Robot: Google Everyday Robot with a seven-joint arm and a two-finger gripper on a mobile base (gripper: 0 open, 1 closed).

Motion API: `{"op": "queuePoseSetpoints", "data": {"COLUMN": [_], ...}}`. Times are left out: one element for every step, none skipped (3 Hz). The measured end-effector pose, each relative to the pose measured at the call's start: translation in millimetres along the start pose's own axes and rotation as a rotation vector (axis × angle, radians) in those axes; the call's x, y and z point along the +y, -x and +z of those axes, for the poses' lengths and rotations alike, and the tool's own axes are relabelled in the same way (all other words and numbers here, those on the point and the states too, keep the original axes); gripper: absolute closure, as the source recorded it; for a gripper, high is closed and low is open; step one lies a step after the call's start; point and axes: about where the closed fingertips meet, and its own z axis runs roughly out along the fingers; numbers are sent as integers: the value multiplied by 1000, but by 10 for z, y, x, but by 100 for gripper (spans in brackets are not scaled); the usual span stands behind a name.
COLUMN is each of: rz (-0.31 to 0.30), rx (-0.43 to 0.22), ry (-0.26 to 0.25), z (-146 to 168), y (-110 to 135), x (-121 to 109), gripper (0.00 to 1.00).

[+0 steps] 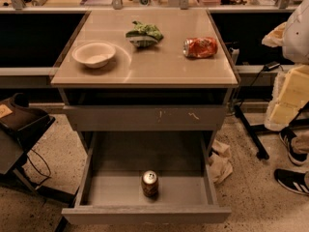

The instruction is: Pick orange can from middle drawer and place on counter

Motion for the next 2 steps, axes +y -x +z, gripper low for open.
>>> {"op": "queuePoseSetpoints", "data": {"rz": [-2, -2], "rx": [2, 2], "ry": [11, 11], "z": [56, 56], "y": [8, 8], "x": [11, 11], "gripper": [0, 0]}}
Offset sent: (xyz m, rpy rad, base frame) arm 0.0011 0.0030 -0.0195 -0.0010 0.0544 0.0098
